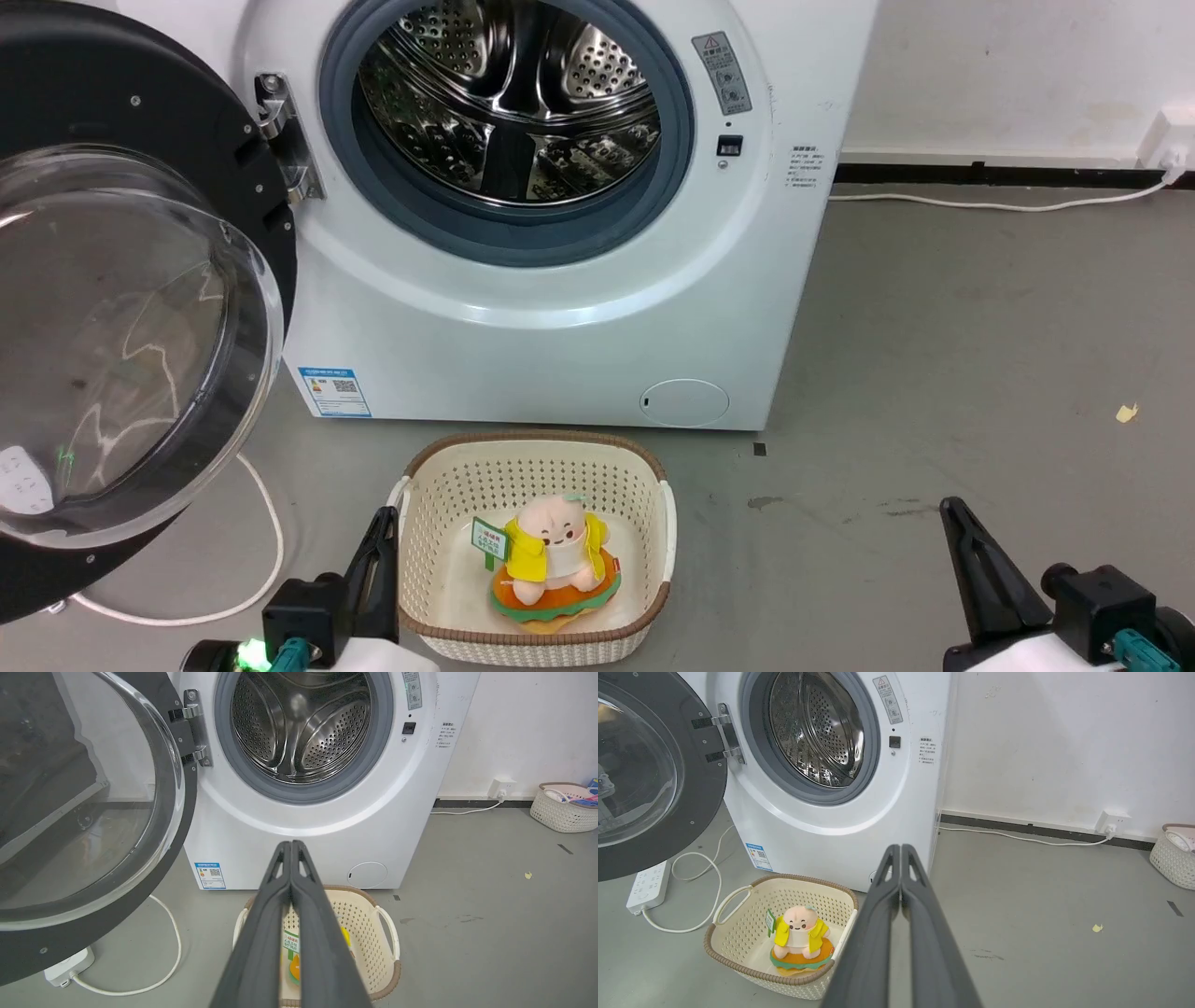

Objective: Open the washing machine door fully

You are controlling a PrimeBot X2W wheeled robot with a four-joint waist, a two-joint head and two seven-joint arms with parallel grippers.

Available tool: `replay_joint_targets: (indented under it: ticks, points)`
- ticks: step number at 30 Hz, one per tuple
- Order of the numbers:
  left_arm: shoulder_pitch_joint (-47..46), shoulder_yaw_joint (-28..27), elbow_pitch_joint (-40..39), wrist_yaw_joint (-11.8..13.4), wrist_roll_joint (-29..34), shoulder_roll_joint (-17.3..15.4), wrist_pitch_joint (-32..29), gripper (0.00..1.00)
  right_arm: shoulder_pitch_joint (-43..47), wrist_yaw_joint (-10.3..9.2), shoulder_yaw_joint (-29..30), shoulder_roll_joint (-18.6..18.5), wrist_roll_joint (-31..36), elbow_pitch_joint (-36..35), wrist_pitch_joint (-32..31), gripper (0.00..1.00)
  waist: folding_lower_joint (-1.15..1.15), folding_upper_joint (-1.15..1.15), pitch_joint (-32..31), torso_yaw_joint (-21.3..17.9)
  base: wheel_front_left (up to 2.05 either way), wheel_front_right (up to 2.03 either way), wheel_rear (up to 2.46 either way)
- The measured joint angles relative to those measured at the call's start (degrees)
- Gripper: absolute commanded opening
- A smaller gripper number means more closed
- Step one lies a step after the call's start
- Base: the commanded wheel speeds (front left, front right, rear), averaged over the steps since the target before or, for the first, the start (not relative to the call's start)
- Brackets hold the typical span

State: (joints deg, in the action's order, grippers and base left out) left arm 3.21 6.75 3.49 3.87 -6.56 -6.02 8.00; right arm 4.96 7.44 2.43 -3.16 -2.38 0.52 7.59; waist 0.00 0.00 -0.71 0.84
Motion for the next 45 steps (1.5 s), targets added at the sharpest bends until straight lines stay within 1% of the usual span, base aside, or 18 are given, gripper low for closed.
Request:
replay_joint_targets:
  ticks: [6, 16, 45]
  points:
    - [-0.1, -0.5, -0.3, -0.1, 0.5, 0.2, -0.9, 0.0, -0.7, 0.0, -0.2, 0.0, 0.4, 0.0, -0.6, 0.0, 0.0, 0.0, 0.1, -0.1, 0.0, 0.0, 0.0]
    - [-0.9, -1.9, -1.0, -1.0, 1.6, 1.1, -2.4, 0.0, -0.9, 0.0, -0.8, 0.0, 0.9, -0.1, -2.0, 0.0, 0.0, 0.0, 0.2, -0.2, 0.0, 0.0, 0.0]
    - [-2.0, -4.6, -2.3, -2.7, 4.5, 2.0, -5.7, 0.0, -3.2, 0.0, -1.7, 0.0, 1.5, -0.3, -5.4, 0.0, 0.0, 0.0, 0.5, -0.6, 0.0, 0.0, 0.0]
